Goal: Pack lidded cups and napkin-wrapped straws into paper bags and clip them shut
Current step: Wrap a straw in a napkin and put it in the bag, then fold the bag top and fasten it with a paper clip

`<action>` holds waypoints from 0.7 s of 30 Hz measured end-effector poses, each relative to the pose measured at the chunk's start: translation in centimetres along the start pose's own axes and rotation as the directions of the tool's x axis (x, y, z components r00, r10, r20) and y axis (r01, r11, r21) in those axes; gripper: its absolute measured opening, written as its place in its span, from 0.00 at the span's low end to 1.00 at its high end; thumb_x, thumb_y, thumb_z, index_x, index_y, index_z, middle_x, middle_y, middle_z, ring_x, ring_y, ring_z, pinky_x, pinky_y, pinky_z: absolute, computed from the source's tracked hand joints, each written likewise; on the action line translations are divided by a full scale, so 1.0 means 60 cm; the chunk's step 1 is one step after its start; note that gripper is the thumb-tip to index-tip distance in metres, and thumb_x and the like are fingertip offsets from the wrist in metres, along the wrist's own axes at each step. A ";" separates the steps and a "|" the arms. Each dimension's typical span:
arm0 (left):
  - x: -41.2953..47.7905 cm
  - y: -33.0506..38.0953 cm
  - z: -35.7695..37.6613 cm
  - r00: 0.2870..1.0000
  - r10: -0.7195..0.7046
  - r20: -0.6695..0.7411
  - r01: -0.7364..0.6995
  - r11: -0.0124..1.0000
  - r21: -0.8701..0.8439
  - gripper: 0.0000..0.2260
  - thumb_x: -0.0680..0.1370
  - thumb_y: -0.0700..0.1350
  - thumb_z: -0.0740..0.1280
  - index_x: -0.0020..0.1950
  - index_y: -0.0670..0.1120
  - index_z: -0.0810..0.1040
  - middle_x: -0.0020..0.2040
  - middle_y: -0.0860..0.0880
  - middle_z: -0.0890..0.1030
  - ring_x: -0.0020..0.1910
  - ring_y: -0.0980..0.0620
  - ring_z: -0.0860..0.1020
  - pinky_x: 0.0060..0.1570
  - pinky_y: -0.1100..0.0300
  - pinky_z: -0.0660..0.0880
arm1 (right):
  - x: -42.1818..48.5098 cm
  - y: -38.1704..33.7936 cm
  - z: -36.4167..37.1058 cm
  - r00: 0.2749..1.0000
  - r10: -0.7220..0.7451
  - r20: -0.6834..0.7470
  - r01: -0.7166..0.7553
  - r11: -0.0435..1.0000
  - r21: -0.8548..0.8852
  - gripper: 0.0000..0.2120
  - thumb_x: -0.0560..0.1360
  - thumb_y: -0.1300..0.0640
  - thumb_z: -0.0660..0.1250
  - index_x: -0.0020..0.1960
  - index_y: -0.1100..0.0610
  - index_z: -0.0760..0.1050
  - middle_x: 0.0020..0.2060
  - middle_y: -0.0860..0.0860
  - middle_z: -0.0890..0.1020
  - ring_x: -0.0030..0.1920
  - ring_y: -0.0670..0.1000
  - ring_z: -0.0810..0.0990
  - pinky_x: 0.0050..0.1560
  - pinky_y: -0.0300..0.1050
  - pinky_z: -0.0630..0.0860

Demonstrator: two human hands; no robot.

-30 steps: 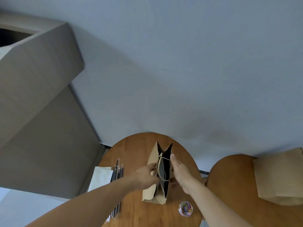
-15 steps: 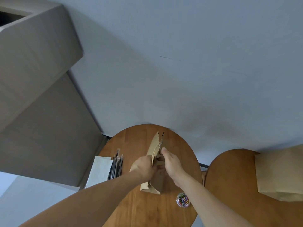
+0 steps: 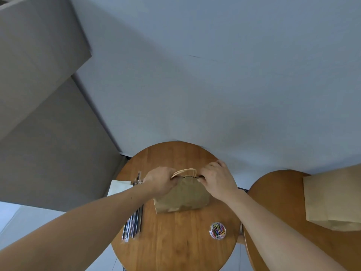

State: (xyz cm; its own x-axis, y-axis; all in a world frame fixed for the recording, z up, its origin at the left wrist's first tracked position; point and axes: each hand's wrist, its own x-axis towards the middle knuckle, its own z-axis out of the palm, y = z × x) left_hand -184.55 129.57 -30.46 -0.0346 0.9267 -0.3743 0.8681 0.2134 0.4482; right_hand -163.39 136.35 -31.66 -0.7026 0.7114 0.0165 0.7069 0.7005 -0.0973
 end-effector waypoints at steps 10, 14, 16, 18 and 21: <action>0.007 -0.007 0.020 0.975 0.009 -0.223 -0.011 1.000 -0.006 0.08 0.78 0.56 0.65 0.50 0.57 0.83 0.39 0.54 0.84 0.40 0.54 0.80 0.43 0.62 0.67 | -0.003 0.003 0.010 0.993 0.111 -0.029 -0.100 0.963 0.250 0.05 0.77 0.53 0.69 0.43 0.52 0.80 0.36 0.46 0.81 0.39 0.51 0.78 0.52 0.49 0.71; 0.014 -0.018 0.013 0.985 0.042 -0.166 -0.057 0.995 -0.087 0.07 0.78 0.56 0.67 0.51 0.59 0.84 0.40 0.57 0.84 0.39 0.57 0.80 0.42 0.62 0.72 | -0.007 0.002 0.014 0.991 0.130 -0.039 -0.113 0.947 0.300 0.04 0.77 0.52 0.69 0.45 0.51 0.81 0.39 0.44 0.83 0.41 0.49 0.79 0.53 0.49 0.72; 0.015 -0.024 0.013 0.991 0.041 -0.124 -0.056 0.992 -0.113 0.06 0.77 0.55 0.68 0.50 0.58 0.84 0.40 0.57 0.84 0.40 0.58 0.80 0.40 0.61 0.75 | -0.010 0.004 0.014 0.990 0.134 -0.035 -0.115 0.934 0.337 0.05 0.77 0.52 0.70 0.47 0.52 0.82 0.41 0.44 0.83 0.42 0.48 0.79 0.52 0.49 0.74; 0.017 -0.031 0.013 0.994 0.024 -0.111 -0.040 0.989 -0.140 0.05 0.77 0.53 0.69 0.49 0.58 0.84 0.40 0.58 0.83 0.41 0.58 0.80 0.40 0.61 0.75 | -0.017 0.014 0.016 0.984 0.170 -0.048 -0.136 0.902 0.410 0.06 0.77 0.51 0.70 0.49 0.53 0.82 0.44 0.45 0.83 0.44 0.47 0.80 0.50 0.47 0.76; 0.020 -0.036 0.015 0.993 0.012 -0.117 -0.030 0.987 -0.157 0.05 0.77 0.53 0.69 0.50 0.58 0.84 0.40 0.60 0.82 0.41 0.58 0.79 0.38 0.63 0.72 | -0.041 0.035 0.026 0.930 0.351 -0.109 -0.238 0.801 0.550 0.12 0.80 0.47 0.63 0.58 0.53 0.79 0.50 0.42 0.80 0.51 0.42 0.76 0.52 0.38 0.72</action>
State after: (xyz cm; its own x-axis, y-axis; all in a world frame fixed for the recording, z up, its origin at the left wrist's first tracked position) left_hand -186.03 129.95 -32.61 -0.0818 0.9589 -0.2718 0.7804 0.2312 0.5809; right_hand -160.31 136.01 -33.43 -0.3965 0.9137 0.0893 0.6888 0.3604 -0.6290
